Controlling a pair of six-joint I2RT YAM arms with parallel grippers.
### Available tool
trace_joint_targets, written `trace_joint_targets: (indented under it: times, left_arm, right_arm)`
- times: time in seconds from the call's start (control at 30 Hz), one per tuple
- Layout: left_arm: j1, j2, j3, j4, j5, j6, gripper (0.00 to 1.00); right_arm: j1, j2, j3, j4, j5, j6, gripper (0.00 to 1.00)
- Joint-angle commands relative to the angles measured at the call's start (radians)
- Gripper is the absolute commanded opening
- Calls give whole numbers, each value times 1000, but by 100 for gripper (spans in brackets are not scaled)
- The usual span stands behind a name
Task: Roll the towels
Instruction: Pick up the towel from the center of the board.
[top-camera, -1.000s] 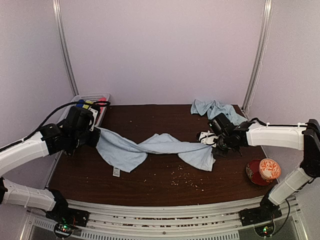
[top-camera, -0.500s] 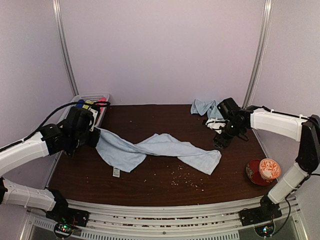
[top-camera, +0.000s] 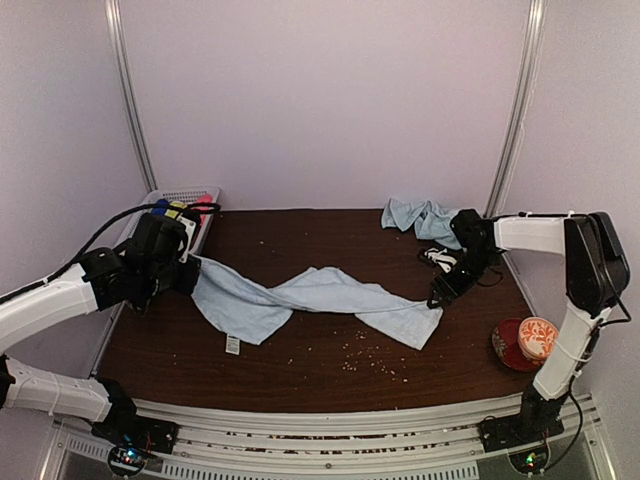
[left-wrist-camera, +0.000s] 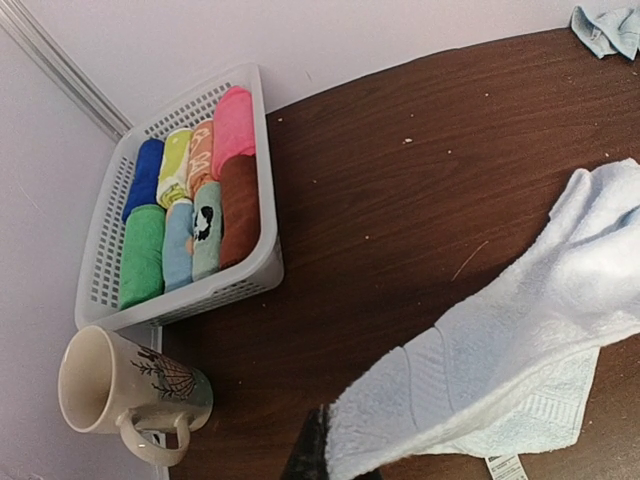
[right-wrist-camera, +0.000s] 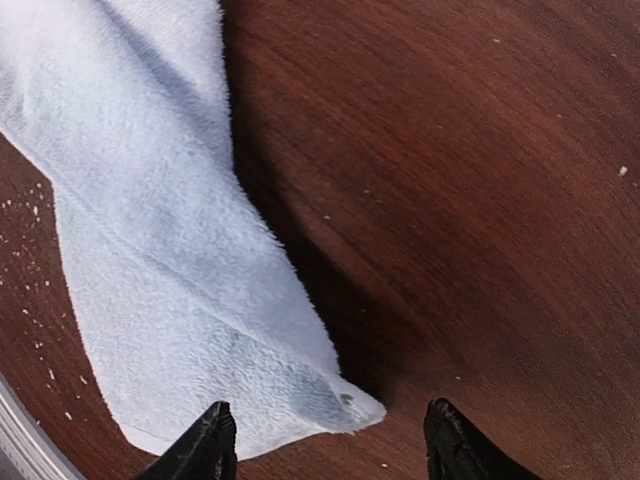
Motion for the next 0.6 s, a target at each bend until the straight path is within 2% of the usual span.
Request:
trace_joint_targets:
  times: [0.0, 0.27, 0.57]
  left_arm:
    - [7, -13, -2, 39, 7, -5, 0]
    - [8, -5, 0, 42, 18, -3, 0]
    - [22, -1, 1, 45, 34, -4, 0]
  right_arm:
    - [-5, 55, 43, -51, -137, -57, 65]
    - [-5, 93, 68, -26, -109, -90, 74]
    - [-4, 160, 166, -174, -212, -277, 69]
